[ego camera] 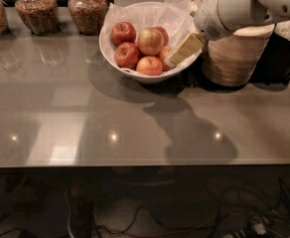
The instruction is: Pick apple from white bowl
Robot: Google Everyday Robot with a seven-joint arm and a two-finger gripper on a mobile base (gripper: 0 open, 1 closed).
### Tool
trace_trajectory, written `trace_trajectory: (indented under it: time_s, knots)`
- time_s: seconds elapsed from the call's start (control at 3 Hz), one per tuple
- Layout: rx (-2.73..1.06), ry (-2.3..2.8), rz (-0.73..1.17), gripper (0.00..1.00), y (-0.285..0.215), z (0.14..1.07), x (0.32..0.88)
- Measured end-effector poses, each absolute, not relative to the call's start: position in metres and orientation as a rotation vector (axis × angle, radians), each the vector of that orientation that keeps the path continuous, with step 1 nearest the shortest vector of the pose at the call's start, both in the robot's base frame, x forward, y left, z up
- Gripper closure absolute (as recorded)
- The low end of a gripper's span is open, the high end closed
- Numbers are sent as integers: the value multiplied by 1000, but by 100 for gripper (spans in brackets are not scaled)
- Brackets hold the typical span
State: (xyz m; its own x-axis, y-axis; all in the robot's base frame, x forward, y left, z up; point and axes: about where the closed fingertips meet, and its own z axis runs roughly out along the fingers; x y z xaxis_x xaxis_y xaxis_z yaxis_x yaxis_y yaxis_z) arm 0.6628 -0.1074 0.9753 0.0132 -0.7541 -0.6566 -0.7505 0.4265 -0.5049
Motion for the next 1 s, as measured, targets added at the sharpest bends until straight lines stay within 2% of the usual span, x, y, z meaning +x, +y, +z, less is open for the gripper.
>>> trace_trajectory:
  time_s: [0.33, 0.67, 1.0]
  knots:
    - [-1288, 1697, 40, 16, -93, 968, 675]
    - [-1274, 1692, 89, 27, -81, 957, 684]
    - [-1261, 1692, 128, 28, -72, 948, 690]
